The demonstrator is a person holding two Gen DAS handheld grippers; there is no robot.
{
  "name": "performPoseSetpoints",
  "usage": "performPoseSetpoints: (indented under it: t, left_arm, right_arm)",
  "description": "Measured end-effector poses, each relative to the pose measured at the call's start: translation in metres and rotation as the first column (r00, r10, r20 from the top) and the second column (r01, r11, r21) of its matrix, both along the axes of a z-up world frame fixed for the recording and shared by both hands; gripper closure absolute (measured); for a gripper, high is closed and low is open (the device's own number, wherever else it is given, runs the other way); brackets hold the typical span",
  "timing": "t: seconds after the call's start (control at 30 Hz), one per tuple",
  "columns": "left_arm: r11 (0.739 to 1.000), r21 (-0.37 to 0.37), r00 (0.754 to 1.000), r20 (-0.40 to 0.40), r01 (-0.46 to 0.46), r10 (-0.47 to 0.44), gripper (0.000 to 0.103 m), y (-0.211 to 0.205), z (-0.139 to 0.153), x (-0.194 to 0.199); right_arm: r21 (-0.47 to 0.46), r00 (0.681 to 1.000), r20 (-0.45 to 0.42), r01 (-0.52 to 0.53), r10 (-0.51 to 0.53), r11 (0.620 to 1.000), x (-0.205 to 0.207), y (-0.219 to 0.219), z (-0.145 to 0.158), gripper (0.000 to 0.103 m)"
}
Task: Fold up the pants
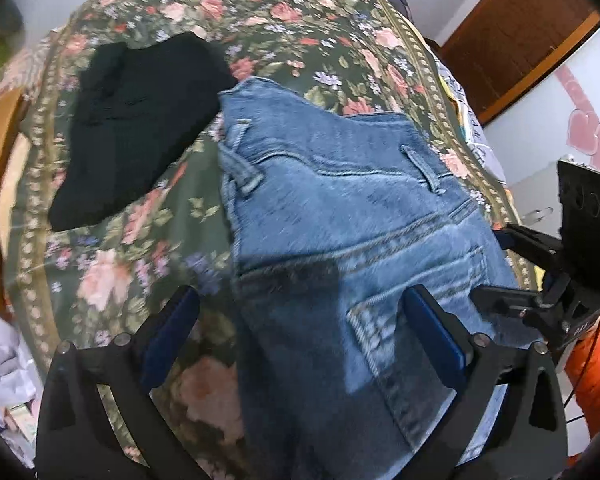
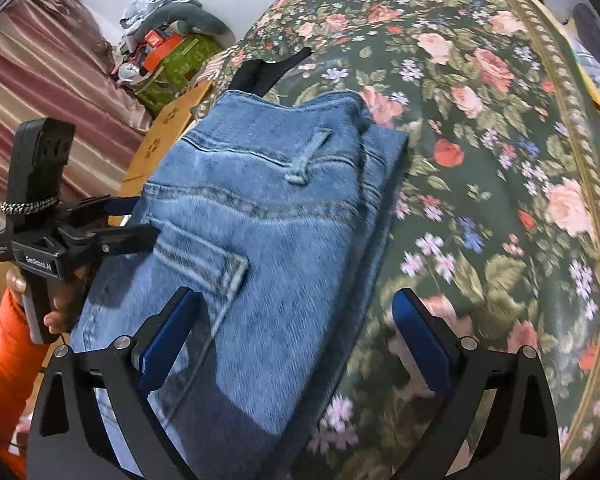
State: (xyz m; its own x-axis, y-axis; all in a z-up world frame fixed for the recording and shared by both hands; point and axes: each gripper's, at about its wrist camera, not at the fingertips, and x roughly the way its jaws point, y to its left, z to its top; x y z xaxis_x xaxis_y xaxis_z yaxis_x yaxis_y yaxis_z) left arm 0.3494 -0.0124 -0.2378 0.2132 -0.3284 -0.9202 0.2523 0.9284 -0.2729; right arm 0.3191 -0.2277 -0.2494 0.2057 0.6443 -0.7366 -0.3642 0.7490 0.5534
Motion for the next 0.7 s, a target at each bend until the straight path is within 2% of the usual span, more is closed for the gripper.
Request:
performPoseSetpoints:
  t: [0.07, 0.13, 0.2, 0.23, 0.27, 0.33, 0.43, 0.5, 0.57, 0.7]
  left_arm:
    - [0.998, -0.058, 0.999, -0.05, -0.008, 0.005, 0.0, 0.001, -0.01, 0.009]
    - [0.991, -0.13, 0.993, -0.115, -0.031, 0.016, 0.0, 0.005, -0.02, 0.017]
    - [0.986, -0.158, 0.991, -0.128, -0.048, 0.028, 0.001, 0.007, -0.025, 0.022]
    - [0.986, -0.157, 0.993, -0.114, -0.052, 0.034, 0.007, 0.006, -0.025, 0.023]
    - [0.986, -0.159, 0.993, -0.11, -0.05, 0.033, 0.015, 0.003, -0.024, 0.023]
    - [0.987, -0.156, 0.995, -0.099, -0.04, 0.025, 0.024, -0.002, -0.021, 0.022]
    - [0.989, -0.144, 0.996, -0.081, -0.04, 0.028, 0.031, -0.005, -0.017, 0.019]
    - [0.991, -0.133, 0.999, -0.036, -0.021, 0.016, 0.038, -0.006, -0.008, 0.014]
    - [0.994, -0.112, 1.0, 0.003, -0.008, 0.008, 0.045, -0.008, 0.002, 0.009]
    - [0.998, -0.046, 0.995, 0.097, 0.031, -0.026, 0.049, -0.014, 0.03, -0.004]
  right_arm:
    - [0.02, 1.0, -0.014, -0.001, 0.001, 1.0, 0.004, 0.004, -0.002, 0.008]
    - [0.041, 1.0, -0.022, -0.008, 0.009, 0.999, 0.009, 0.009, -0.004, 0.014]
    - [0.048, 0.999, -0.038, -0.018, 0.02, 0.999, 0.015, 0.011, -0.007, 0.016]
    - [0.051, 0.999, -0.043, -0.02, 0.023, 0.998, 0.017, 0.012, -0.008, 0.018]
    - [0.049, 0.999, -0.049, -0.018, 0.02, 0.999, 0.021, 0.013, -0.009, 0.023]
    - [0.055, 0.998, -0.064, -0.012, 0.015, 0.998, 0.024, 0.012, -0.01, 0.034]
    - [0.063, 0.997, -0.075, 0.001, 0.003, 0.998, 0.027, 0.008, -0.009, 0.052]
    - [0.059, 0.998, -0.062, 0.019, -0.015, 0.998, 0.026, 0.005, -0.005, 0.07]
    - [0.054, 0.999, -0.032, 0.034, -0.032, 0.998, 0.021, 0.004, 0.003, 0.075]
    - [0.01, 0.997, 0.07, 0.021, -0.022, 1.0, 0.008, 0.011, 0.026, 0.082]
